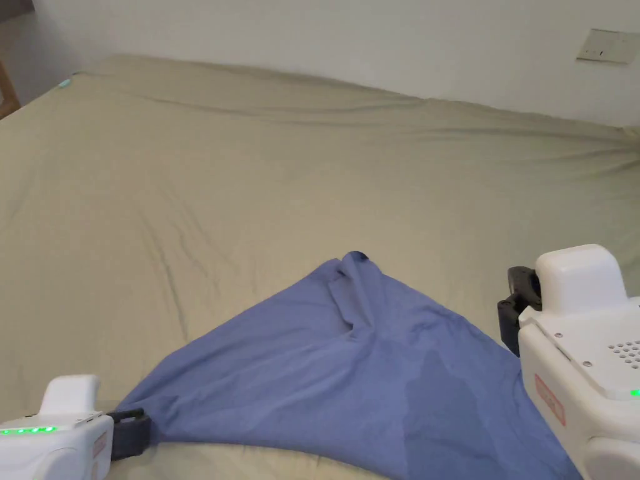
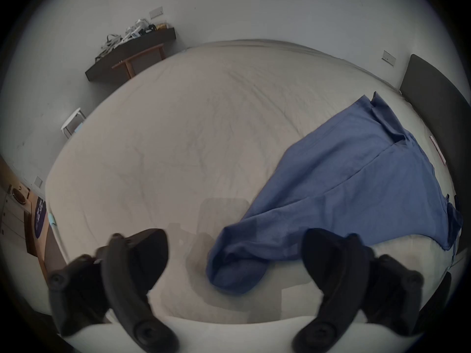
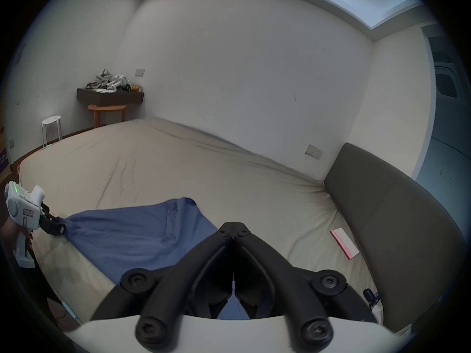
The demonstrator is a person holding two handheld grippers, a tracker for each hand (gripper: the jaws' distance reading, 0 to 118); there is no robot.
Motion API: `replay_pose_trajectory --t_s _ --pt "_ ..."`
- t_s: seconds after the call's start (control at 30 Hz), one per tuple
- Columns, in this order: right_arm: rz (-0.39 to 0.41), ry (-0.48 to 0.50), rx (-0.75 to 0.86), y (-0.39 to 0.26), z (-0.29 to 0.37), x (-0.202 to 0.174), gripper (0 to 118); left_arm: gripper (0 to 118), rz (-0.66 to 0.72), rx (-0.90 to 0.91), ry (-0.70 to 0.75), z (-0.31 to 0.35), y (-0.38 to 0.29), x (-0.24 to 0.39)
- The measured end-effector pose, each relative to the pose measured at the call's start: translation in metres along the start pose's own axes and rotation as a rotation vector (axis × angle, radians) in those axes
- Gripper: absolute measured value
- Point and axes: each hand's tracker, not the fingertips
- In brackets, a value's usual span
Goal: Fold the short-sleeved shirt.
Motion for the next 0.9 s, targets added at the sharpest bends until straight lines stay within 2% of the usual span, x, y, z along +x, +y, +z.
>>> replay_pose_trajectory --t_s 0.03,0.1,0.2,0.23,0.3,0.4,0.43,0.47,0.5,0.53,0.57,0.8,0.83,0.87,0.9 --pt "0.002 0.010 -0.016 -0.001 -0.007 0.001 2 93 0.003 -0.006 -0.006 -0.002 -0.001 0.002" --pt "0.010 0.038 -0.052 -0.004 -0.023 0.005 2 53 -0.001 -0.032 -0.058 -0.009 0.001 0.004" --pt "-0.028 0.118 -0.124 -0.008 -0.053 0.014 2 16 0.023 -0.007 -0.084 -0.009 0.006 0.007" --pt "-0.053 0.139 -0.153 -0.010 -0.066 0.018 2 10 0.023 0.012 -0.094 -0.006 0.008 0.010" --pt "-0.057 0.155 -0.202 -0.015 -0.093 0.023 2 10 0.011 0.038 -0.065 0.002 0.012 0.013" --pt "0.015 0.157 -0.292 -0.027 -0.145 0.026 4 10 0.001 0.101 -0.063 0.019 0.019 0.009" --pt "0.022 0.173 -0.302 -0.033 -0.166 0.028 20 10 0.001 0.106 -0.067 0.026 0.021 0.009" --pt "0.009 0.204 -0.319 -0.038 -0.185 0.031 46 10 0.005 0.120 -0.073 0.028 0.023 0.007" --pt "-0.002 0.238 -0.367 -0.043 -0.207 0.033 81 10 0.012 0.127 -0.080 0.033 0.025 0.006" --pt "0.000 0.244 -0.432 -0.050 -0.229 0.034 102 10 0.020 0.137 -0.083 0.038 0.026 0.006" --pt "-0.014 0.267 -0.461 -0.056 -0.246 0.033 102 10 0.030 0.149 -0.087 0.042 0.028 0.006" --pt "0.070 0.223 -0.596 -0.105 -0.335 0.024 103 10 0.012 0.139 -0.084 0.051 0.034 0.014" --pt "0.060 0.237 -0.608 -0.110 -0.341 0.024 103 10 0.009 0.136 -0.084 0.050 0.035 0.015" --pt "-0.001 0.275 -0.596 -0.111 -0.342 0.026 103 10 0.003 0.133 -0.080 0.050 0.035 0.018" --pt "-0.050 0.268 -0.585 -0.109 -0.342 0.031 103 10 -0.009 0.132 -0.070 0.048 0.035 0.020"
